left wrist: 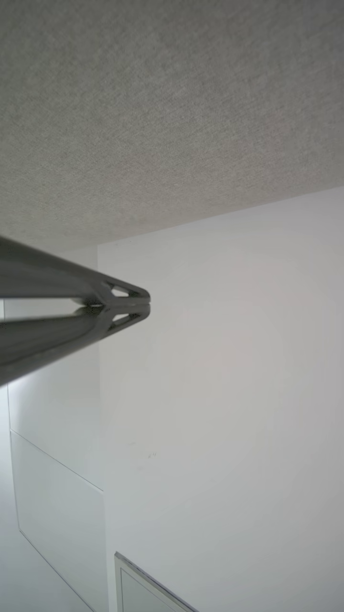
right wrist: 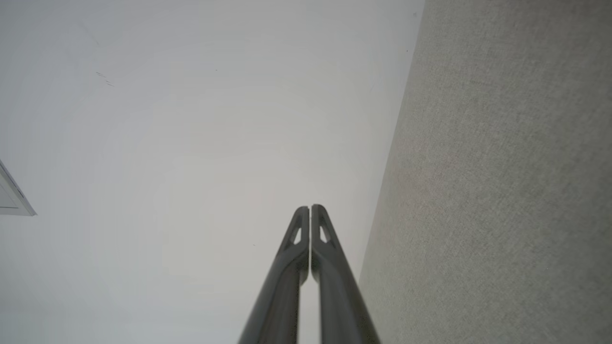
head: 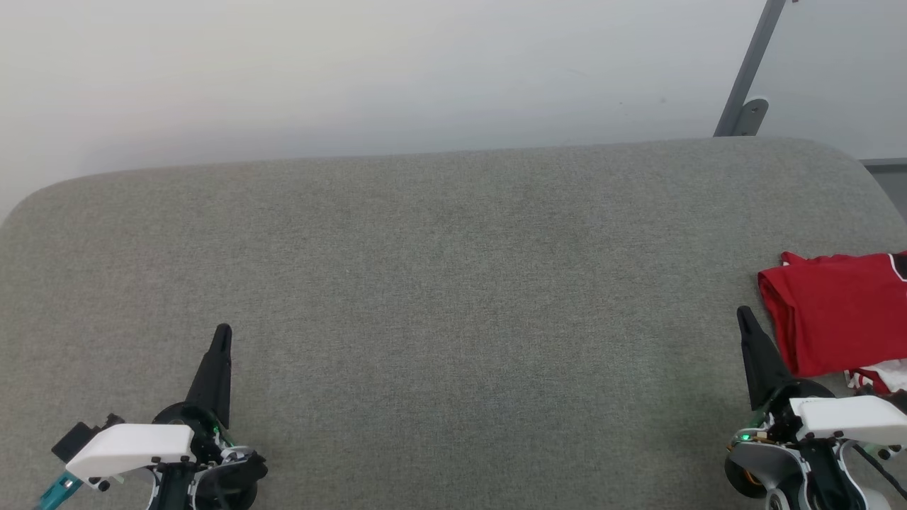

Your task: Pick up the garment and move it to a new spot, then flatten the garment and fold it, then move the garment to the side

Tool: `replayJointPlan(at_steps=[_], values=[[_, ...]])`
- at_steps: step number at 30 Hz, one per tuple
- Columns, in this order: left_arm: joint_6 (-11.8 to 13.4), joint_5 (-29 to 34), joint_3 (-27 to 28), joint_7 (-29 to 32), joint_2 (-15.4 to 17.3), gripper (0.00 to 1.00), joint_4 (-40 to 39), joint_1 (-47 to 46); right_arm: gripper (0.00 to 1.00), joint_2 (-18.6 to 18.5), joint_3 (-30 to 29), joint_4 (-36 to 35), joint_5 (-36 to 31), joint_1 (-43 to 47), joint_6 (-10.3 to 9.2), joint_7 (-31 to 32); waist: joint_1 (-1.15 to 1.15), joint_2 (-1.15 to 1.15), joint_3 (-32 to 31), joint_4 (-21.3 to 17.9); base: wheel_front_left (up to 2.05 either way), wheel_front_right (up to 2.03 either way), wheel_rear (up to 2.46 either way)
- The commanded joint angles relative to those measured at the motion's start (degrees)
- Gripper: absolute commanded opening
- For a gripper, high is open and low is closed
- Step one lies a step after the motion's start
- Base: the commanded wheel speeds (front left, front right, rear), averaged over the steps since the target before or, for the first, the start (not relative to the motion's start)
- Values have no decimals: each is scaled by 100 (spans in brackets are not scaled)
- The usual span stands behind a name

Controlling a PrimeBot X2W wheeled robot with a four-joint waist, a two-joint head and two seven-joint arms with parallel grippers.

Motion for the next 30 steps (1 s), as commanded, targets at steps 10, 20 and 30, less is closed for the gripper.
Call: replayJointPlan(at_steps=[10, 20, 30], values=[[2, 19, 29, 33, -20, 0, 0, -80, 0, 6, 5, 0, 23, -26, 0, 6, 0, 0, 0, 0, 0, 0, 0], [2, 25, 36, 40, -25, 0, -1, -80, 0, 6, 5, 0, 23, -26, -1, 6, 0, 0, 0, 0, 0, 0, 0], [2, 32, 41, 37, -28, 0, -1, -80, 0, 6, 7, 0, 23, -26, -1, 6, 0, 0, 0, 0, 0, 0, 0]])
